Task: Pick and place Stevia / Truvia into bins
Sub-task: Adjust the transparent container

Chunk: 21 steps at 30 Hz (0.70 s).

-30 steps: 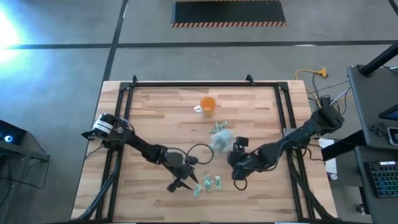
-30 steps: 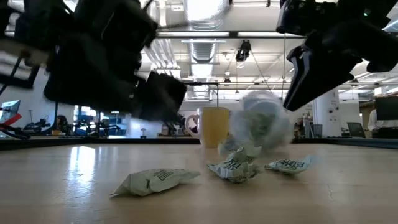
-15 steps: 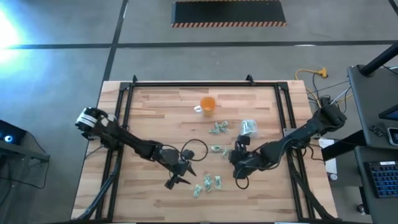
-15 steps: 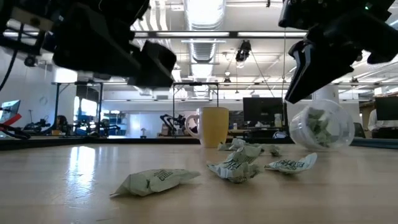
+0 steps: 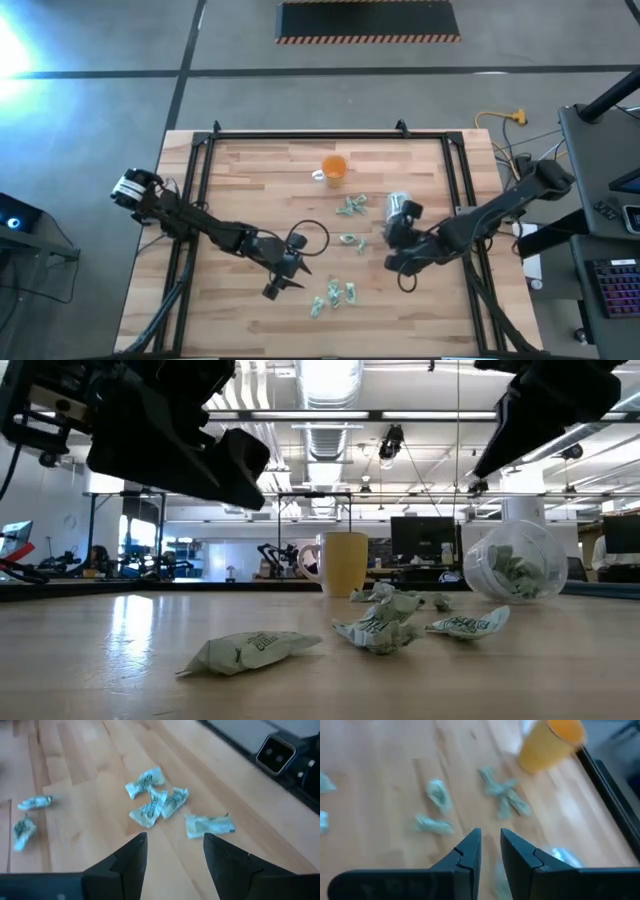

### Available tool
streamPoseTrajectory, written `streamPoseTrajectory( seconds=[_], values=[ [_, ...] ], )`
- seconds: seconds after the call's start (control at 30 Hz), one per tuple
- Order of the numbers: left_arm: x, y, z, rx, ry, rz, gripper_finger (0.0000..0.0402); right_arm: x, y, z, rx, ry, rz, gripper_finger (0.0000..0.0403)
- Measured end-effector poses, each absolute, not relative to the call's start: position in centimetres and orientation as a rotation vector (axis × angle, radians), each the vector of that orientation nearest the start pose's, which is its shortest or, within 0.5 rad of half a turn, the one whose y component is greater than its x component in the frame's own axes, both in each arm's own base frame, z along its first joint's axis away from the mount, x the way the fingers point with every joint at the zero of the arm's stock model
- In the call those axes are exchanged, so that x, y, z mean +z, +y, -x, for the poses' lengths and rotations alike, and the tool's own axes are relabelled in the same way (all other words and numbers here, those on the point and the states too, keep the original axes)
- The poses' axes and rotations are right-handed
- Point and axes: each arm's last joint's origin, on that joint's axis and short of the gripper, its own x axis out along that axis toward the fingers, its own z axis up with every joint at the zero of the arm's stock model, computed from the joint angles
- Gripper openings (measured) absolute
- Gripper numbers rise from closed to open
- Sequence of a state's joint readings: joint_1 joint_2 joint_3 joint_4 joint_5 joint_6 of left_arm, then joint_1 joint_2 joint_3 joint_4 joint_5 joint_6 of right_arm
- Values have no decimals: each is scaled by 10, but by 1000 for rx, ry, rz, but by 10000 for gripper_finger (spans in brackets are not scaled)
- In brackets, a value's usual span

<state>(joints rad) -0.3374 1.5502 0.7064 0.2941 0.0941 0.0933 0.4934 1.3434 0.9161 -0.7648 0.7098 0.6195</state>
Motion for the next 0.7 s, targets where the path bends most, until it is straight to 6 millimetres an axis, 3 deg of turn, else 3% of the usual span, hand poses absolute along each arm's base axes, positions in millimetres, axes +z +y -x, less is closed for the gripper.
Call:
streamPoseTrajectory(
  seconds=[0.23,0.7],
  values=[
    [171,-102,-285,-424,561,-174,178,231,81,-191,-626,998,119,69],
    [171,-99,-282,-402,592,-204,178,198,67,-196,-774,995,276,184]
  ],
)
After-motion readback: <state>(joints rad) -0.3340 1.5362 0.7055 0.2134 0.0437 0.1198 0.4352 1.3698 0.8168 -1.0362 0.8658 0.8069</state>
